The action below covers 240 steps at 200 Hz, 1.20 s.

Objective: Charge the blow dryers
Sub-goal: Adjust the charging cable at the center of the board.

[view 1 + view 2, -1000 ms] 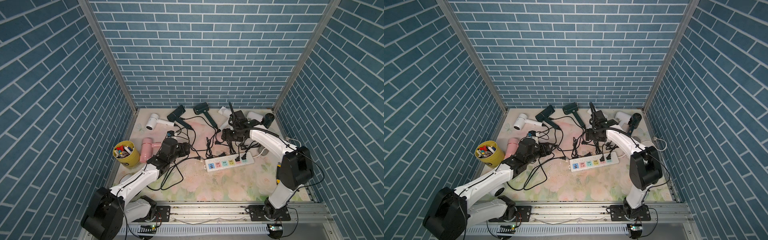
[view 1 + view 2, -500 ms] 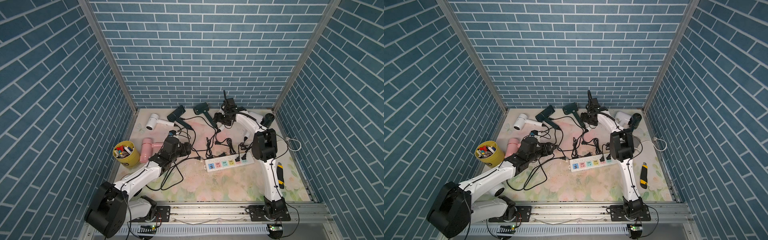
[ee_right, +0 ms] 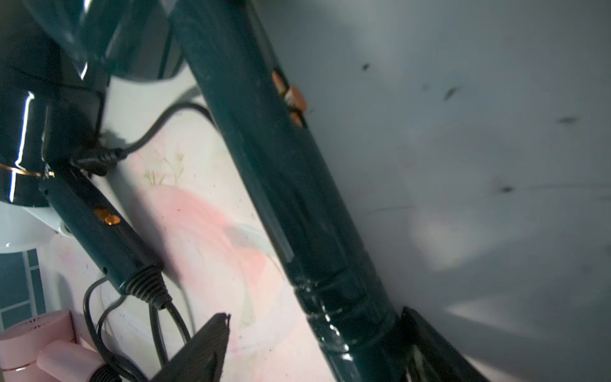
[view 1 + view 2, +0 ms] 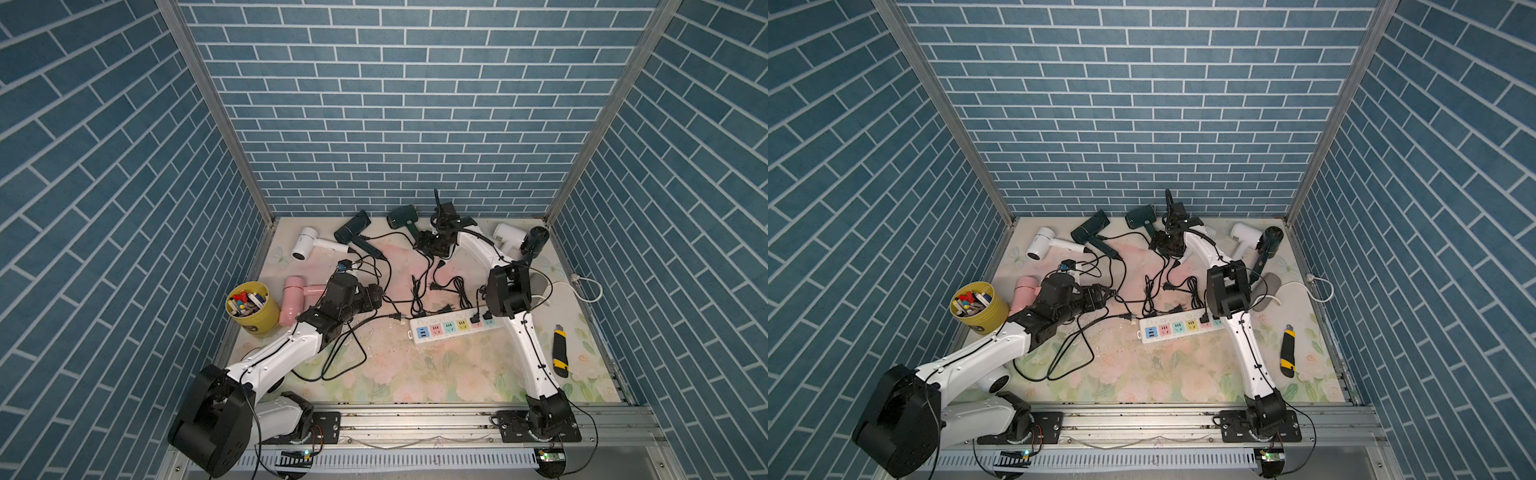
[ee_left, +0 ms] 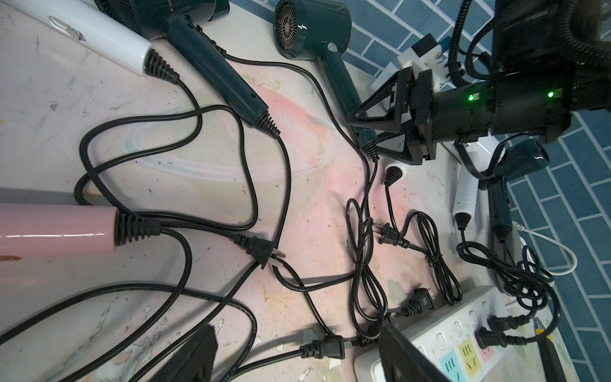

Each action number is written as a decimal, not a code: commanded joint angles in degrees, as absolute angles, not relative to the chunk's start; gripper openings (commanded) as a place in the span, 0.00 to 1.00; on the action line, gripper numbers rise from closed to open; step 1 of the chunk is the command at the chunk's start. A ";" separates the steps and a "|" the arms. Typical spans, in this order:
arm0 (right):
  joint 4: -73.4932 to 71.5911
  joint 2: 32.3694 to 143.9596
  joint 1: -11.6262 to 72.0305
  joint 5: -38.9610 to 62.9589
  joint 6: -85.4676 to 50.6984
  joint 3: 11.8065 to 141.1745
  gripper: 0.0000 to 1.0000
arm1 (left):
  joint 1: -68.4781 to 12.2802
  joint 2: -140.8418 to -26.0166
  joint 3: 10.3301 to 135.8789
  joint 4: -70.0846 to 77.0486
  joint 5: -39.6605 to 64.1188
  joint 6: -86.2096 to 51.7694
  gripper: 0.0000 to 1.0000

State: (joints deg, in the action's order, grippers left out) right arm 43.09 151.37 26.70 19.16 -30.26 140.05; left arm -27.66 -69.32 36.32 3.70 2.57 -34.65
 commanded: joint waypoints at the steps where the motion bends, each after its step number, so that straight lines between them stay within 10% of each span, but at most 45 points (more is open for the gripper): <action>1: 44.51 151.32 30.51 21.08 -32.36 137.53 0.82 | -27.17 -68.19 37.42 2.90 1.85 -33.80 0.82; 73: 47.30 152.79 36.74 25.27 -32.98 149.06 0.81 | -27.20 -67.01 36.83 3.16 1.58 -33.76 0.82; 166: 50.76 117.49 36.49 2.37 -22.09 111.79 0.87 | -27.17 -65.36 36.01 3.92 2.02 -33.86 0.82; 240: 42.49 105.24 36.44 10.31 -24.08 81.61 0.82 | -27.26 -65.30 35.95 4.13 2.29 -34.08 0.82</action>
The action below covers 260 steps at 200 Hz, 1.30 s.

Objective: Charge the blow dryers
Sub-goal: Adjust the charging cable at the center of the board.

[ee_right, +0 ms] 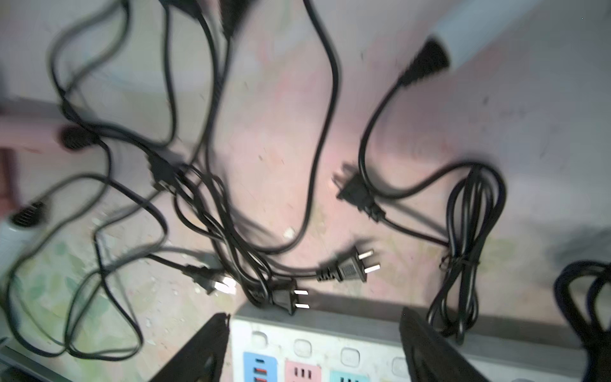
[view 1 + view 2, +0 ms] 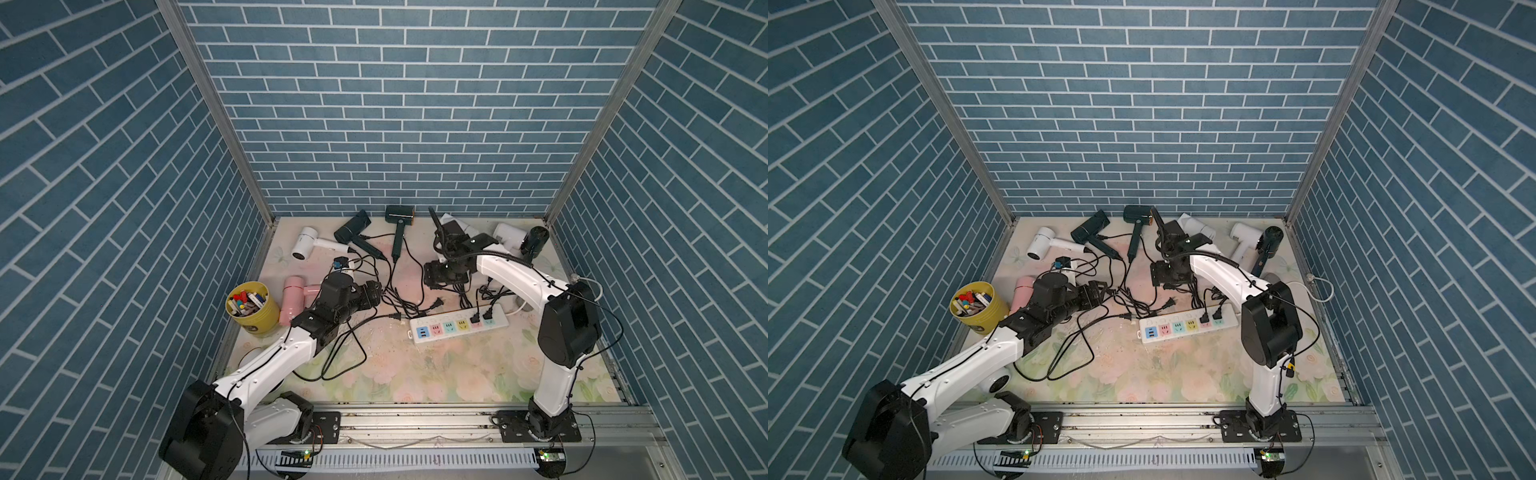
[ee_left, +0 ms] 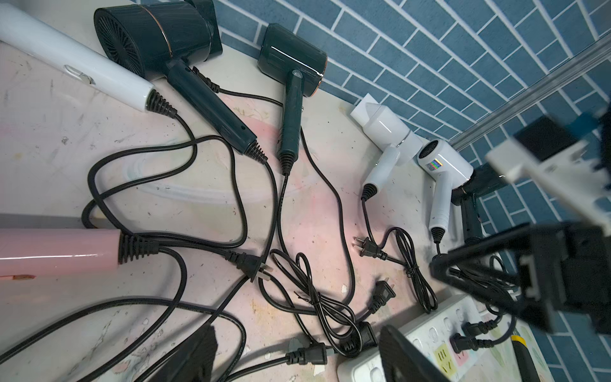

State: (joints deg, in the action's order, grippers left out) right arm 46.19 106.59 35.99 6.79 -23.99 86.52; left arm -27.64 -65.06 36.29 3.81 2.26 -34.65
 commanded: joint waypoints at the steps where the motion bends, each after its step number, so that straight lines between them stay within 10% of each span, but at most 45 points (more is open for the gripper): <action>1: 42.34 105.31 36.46 10.34 -24.17 81.46 0.83 | -27.25 -65.35 35.95 4.13 2.29 -34.09 0.82; 177: 36.90 134.43 47.97 22.90 -32.99 109.27 0.78 | -27.33 -64.31 35.77 3.81 1.85 -34.17 0.82; 260: 46.66 114.29 45.09 -0.88 -28.23 99.23 0.82 | -27.32 -63.51 35.51 3.87 1.63 -34.06 0.82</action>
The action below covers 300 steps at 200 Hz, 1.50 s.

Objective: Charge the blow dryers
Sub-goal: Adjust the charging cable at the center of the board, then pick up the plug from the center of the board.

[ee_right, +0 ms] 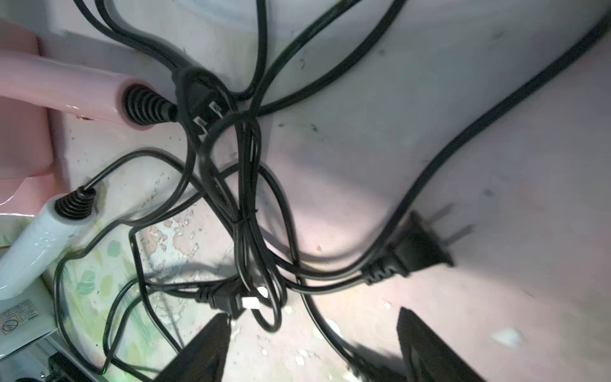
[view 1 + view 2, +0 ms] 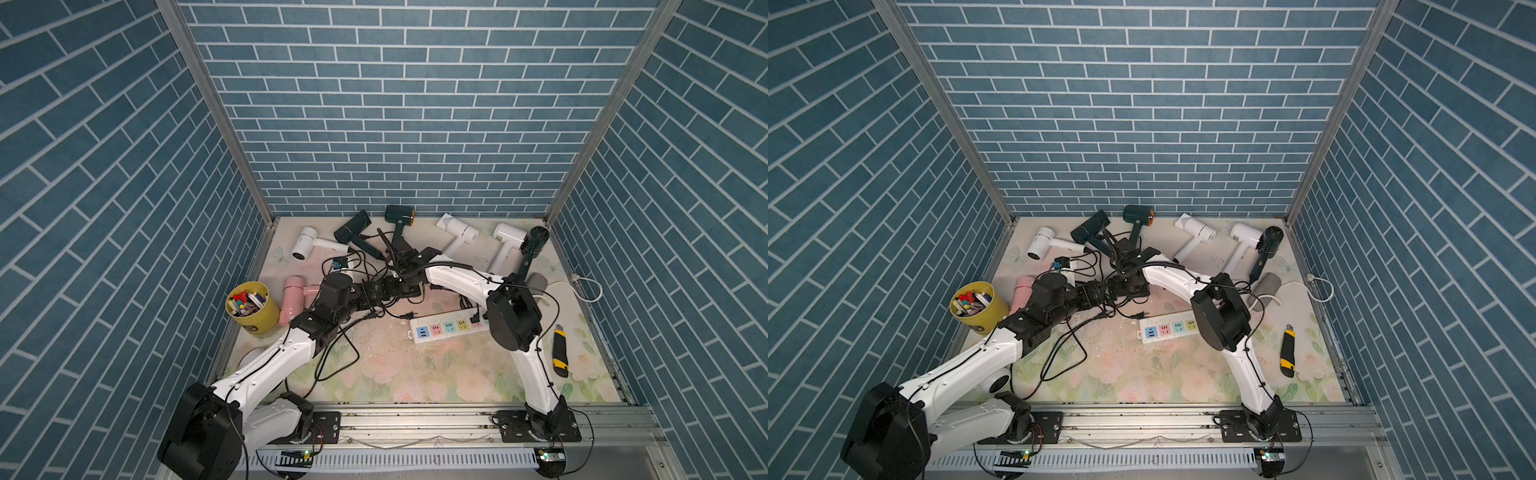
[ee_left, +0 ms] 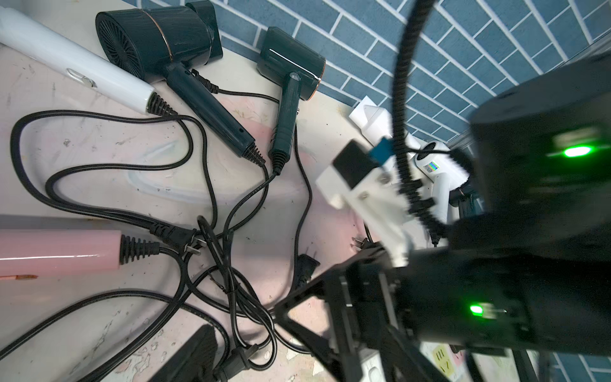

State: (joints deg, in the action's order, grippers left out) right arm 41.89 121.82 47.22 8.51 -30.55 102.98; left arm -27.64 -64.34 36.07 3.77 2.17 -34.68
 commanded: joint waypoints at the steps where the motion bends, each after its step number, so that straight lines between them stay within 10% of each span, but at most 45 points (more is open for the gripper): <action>1: 46.66 114.06 45.04 -1.06 -28.18 98.92 0.83 | -27.28 -63.53 35.51 3.91 1.65 -34.04 0.82; 77: 46.15 104.42 35.33 -0.31 -17.06 82.98 0.49 | -27.51 -62.51 35.51 3.74 1.94 -34.02 0.82; 250: 45.94 119.85 29.31 4.75 -1.89 90.67 0.43 | -28.24 -65.30 35.55 5.34 2.37 -33.22 0.82; 300: 46.12 122.22 29.23 8.40 -0.62 91.65 0.26 | -28.60 -66.51 36.15 5.48 3.07 -33.29 0.82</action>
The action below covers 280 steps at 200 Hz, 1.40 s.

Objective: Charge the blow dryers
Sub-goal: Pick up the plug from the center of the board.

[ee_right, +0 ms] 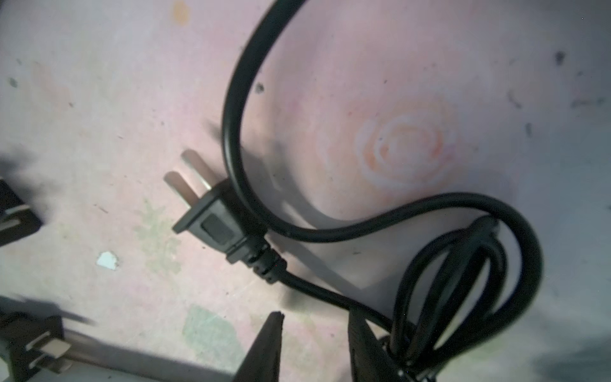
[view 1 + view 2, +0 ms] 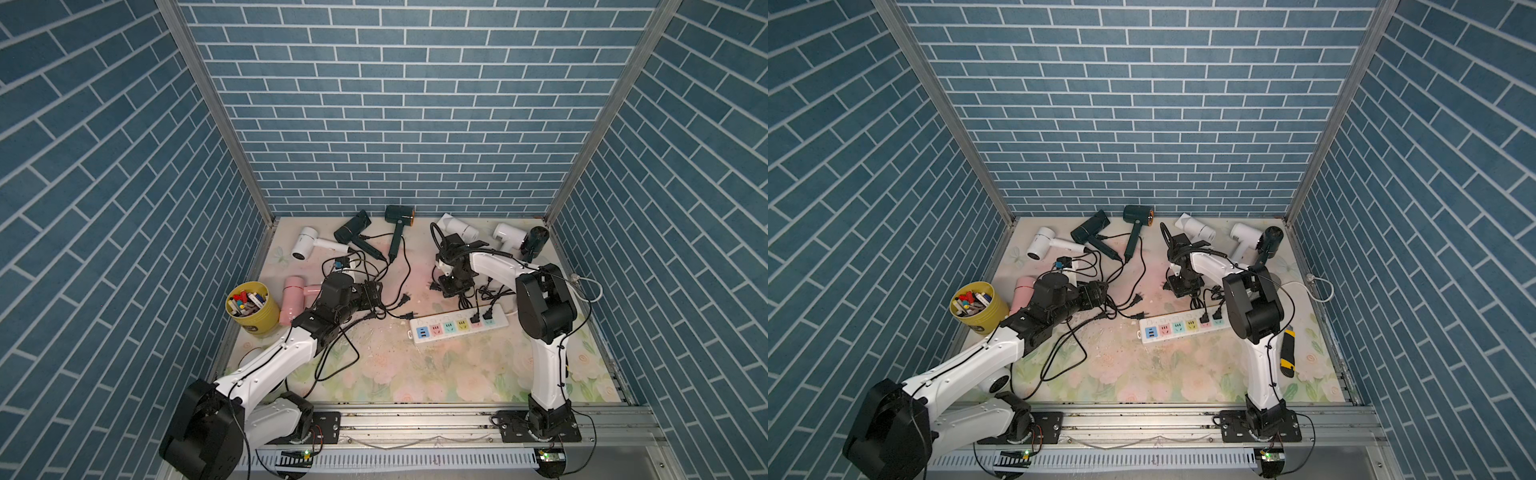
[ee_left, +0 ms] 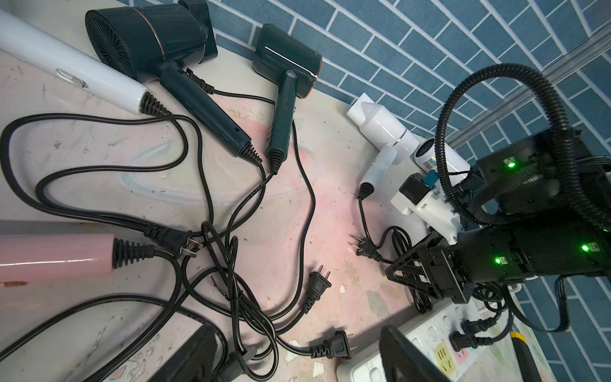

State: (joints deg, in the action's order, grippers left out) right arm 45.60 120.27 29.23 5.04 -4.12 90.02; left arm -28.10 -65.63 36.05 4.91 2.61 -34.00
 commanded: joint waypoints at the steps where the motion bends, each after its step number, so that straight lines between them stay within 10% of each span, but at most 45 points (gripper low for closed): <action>1: 46.13 122.24 29.25 8.42 -0.62 91.66 0.26 | -28.62 -66.56 36.18 5.38 3.08 -33.25 0.82; 74: 45.68 120.40 29.27 8.88 0.69 92.69 0.19 | -30.54 -66.43 37.27 3.99 1.34 -32.31 0.84; 128: 45.94 119.66 28.77 5.37 4.09 92.14 0.56 | -30.87 -66.44 37.18 4.22 1.23 -32.19 0.84; 203: 51.49 127.34 26.99 8.76 8.67 97.39 0.63 | -31.04 -66.14 37.18 4.22 1.14 -32.13 0.84; 250: 53.56 129.68 27.23 15.36 9.40 97.50 0.51 | -31.08 -66.26 37.18 4.27 1.08 -32.08 0.85; 280: 52.56 129.06 27.68 15.42 9.19 97.46 0.17 | -31.11 -66.71 37.22 4.53 1.32 -32.12 0.85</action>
State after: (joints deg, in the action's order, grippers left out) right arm 49.63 126.43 26.89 12.56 7.14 98.52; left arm -30.70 -66.50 36.10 4.60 1.52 -32.71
